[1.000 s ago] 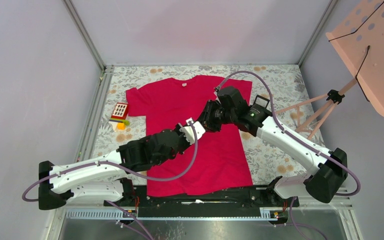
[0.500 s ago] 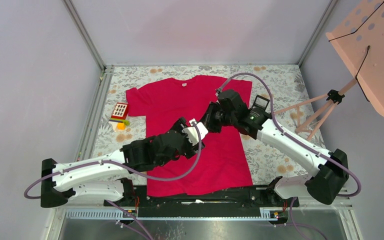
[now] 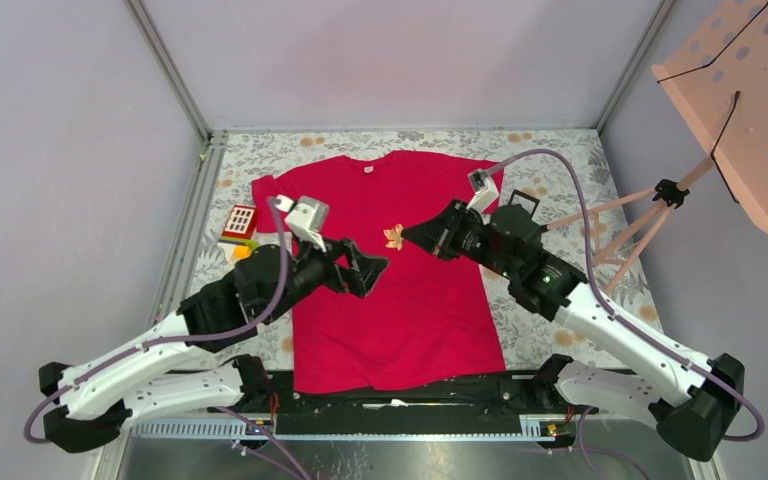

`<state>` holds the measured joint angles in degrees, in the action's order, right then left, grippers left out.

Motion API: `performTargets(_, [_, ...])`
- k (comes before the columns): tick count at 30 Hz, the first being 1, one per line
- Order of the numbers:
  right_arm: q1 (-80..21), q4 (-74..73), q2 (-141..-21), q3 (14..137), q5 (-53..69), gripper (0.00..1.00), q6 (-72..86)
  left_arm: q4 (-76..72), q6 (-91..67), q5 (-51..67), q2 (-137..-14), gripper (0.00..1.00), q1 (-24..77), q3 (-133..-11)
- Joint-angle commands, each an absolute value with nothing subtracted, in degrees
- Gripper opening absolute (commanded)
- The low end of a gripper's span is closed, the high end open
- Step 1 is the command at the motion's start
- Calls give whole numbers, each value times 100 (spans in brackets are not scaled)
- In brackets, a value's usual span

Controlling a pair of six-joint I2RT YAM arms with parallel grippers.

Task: Pin the brooch onto the clothing

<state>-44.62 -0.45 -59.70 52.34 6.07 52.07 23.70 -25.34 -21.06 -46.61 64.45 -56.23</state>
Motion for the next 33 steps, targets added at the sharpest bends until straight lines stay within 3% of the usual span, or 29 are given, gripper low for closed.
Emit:
performTargets(1, [-4508,1650,-5463,4892,575,0,4696,1029,-3926,-994,-4157,99,6006,-5185])
performTargets(6, [-4509,2102,-5204,4777,949,0,4517,275,-4207,-659,-3933,95,5796,-4970])
performTargets(15, [-4513,2396,-5155,4921,1982,0,4455,-701,-5209,907,-4125,60,4791,-4806])
performTargets(33, [-4505,2390,-5248,5093,2430,0,4535,-670,-5280,1343,-4277,23,4680,-4791])
